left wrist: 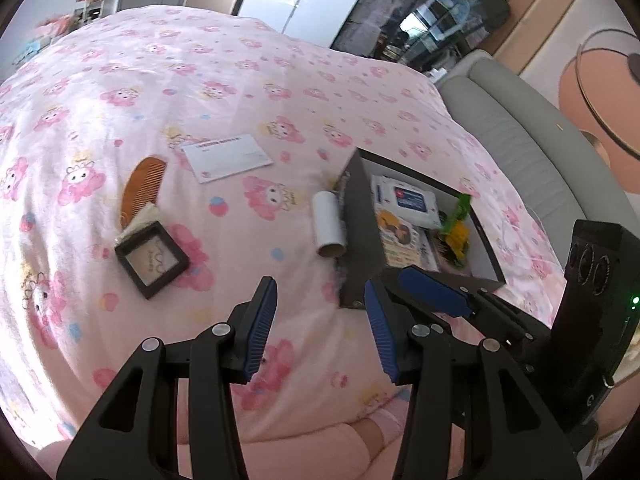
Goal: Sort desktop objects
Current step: 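Move the left tool back to the white envelope on the sheet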
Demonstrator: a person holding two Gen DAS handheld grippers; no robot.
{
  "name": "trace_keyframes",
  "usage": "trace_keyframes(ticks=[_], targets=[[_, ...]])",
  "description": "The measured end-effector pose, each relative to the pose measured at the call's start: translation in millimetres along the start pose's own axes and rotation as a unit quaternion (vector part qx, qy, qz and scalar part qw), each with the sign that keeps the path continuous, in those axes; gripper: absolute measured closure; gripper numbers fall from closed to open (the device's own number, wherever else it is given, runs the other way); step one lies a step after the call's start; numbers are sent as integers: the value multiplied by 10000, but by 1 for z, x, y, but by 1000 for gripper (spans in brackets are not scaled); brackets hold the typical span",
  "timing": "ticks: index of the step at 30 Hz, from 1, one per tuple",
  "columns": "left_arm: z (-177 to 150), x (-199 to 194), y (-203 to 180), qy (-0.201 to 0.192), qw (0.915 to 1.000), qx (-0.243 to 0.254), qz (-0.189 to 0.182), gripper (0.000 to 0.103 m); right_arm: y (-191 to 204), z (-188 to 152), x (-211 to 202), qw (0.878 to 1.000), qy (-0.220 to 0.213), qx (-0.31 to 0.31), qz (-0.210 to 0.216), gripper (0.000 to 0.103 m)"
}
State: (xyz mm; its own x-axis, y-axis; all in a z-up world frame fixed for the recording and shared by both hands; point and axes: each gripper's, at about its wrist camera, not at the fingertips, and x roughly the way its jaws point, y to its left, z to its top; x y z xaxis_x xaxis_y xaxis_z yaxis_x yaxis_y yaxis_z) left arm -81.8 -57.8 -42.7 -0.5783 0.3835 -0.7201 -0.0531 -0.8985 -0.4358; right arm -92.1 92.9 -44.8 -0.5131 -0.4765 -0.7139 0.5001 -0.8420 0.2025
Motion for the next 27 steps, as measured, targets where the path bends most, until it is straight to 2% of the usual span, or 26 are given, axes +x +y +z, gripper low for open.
trace_keyframes(ticks=[6,11,14,18,20,23,27], targets=[[28,28,18,24,9998,-221,13,57,-6,28,32,9992,207,-295,-158,64],[54,63,33,170,9992,-362,55,57,-25,49,67,9984,500,-126,-234,64],[73,86,49,304,9974,-655,50,57,-36,63,92,9971,727,111,-183,64],[100,111,86,276,9905,-1341,95,57,-54,87,132,9933,952,652,-50,64],[111,126,107,266,9867,-1580,281,57,-57,96,154,9913,1091,730,-12,64],[118,152,138,347,9792,-1909,596,57,-59,108,193,9888,1299,669,-305,64],[117,178,169,438,9695,-2378,404,58,-82,125,238,9828,1489,952,-534,64]])
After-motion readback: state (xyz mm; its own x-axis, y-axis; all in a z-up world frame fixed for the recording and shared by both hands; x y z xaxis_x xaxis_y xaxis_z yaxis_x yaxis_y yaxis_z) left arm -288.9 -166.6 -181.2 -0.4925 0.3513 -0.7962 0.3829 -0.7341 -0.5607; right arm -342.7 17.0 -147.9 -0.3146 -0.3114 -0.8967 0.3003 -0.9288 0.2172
